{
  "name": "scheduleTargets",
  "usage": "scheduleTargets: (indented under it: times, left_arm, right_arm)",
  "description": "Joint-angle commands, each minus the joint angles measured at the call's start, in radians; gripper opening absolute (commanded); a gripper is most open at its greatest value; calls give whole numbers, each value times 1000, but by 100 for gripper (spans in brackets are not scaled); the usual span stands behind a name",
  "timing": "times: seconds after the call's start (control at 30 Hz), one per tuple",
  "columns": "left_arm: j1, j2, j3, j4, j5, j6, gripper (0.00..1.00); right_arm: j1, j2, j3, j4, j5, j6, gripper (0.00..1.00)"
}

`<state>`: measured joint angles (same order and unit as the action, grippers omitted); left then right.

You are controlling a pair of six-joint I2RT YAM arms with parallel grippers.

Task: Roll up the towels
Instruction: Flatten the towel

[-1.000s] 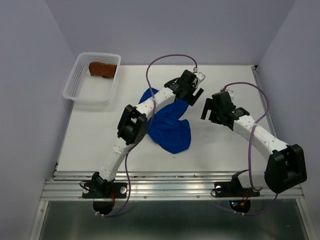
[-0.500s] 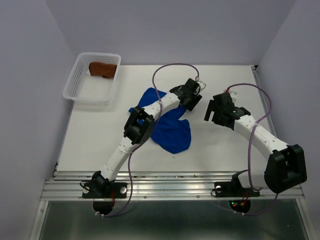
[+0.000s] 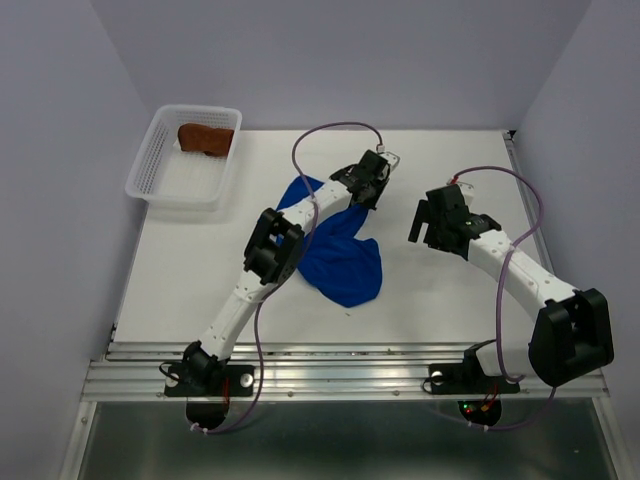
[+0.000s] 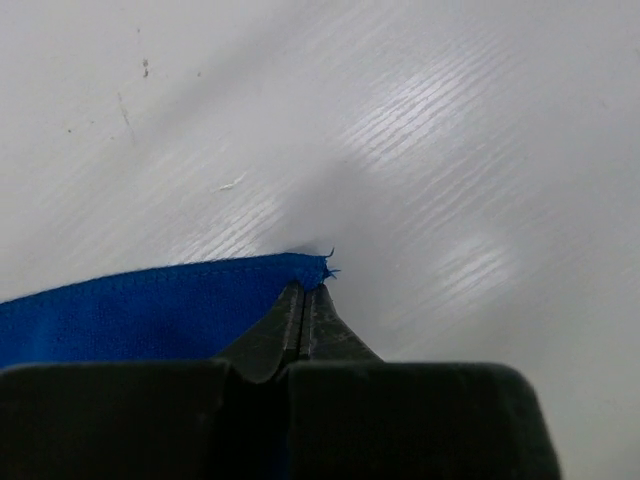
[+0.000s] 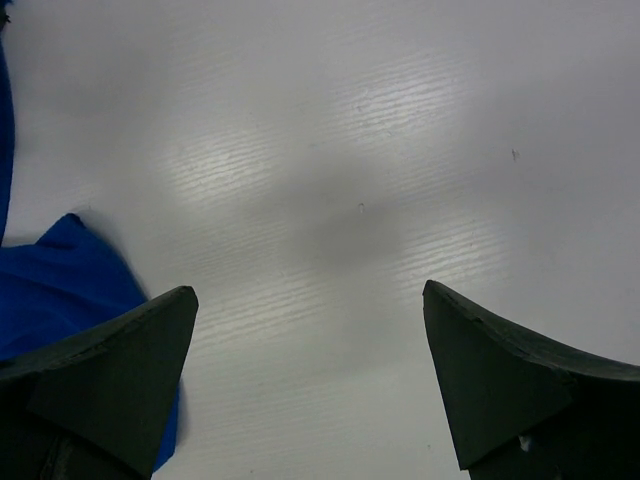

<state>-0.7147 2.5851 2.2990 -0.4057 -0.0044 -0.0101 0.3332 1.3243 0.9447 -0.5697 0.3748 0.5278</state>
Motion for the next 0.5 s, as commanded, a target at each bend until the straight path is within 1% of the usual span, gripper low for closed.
scheduleTargets:
  times: [0.0, 0.03, 0.07, 0.13, 0.17, 0.2, 0.23, 0.27, 0.3, 0.33, 0.37, 0.4, 0.47]
  left_arm:
    - [9, -6, -16, -42, -71, -7, 0]
    - [9, -13, -13, -51, -87, -20, 0]
    - [18, -20, -12, -53, -104, -63, 0]
    - [46, -65, -15, -59, -135, -132, 0]
    - [60, -84, -25, -56, -141, -174, 0]
    - [75, -112, -73, -45, -138, -213, 0]
    - [90, -175, -110, -12, -128, -285, 0]
    - [122, -209, -201, 14, -102, -313, 0]
    - [139, -283, -252, 45, -92, -347, 0]
    - [153, -322, -306, 114, -79, -388, 0]
    - [167, -354, -353, 143, -74, -410, 0]
    - [188, -414, -437, 198, -69, -427, 0]
    - [201, -454, -486, 220, -72, -441, 0]
  right_arm:
    - [-8, 12, 8, 13, -35, -49, 100]
    - [-8, 15, 9, 27, -72, -73, 100]
    - [-8, 19, 6, 68, -155, -90, 100]
    - [-8, 21, -10, 128, -242, -117, 100]
    - [-8, 26, -14, 161, -349, -121, 100]
    - [-8, 41, -17, 238, -416, -126, 100]
    - [-8, 55, -15, 272, -460, -115, 100]
    - [-8, 90, -11, 333, -532, -101, 100]
    - [-8, 111, -3, 356, -557, -95, 100]
    - [-8, 134, 17, 378, -573, -89, 100]
    - [-8, 162, 37, 386, -579, -84, 100]
    - [-8, 220, 57, 386, -580, -83, 100]
    - [-8, 278, 114, 381, -608, -87, 100]
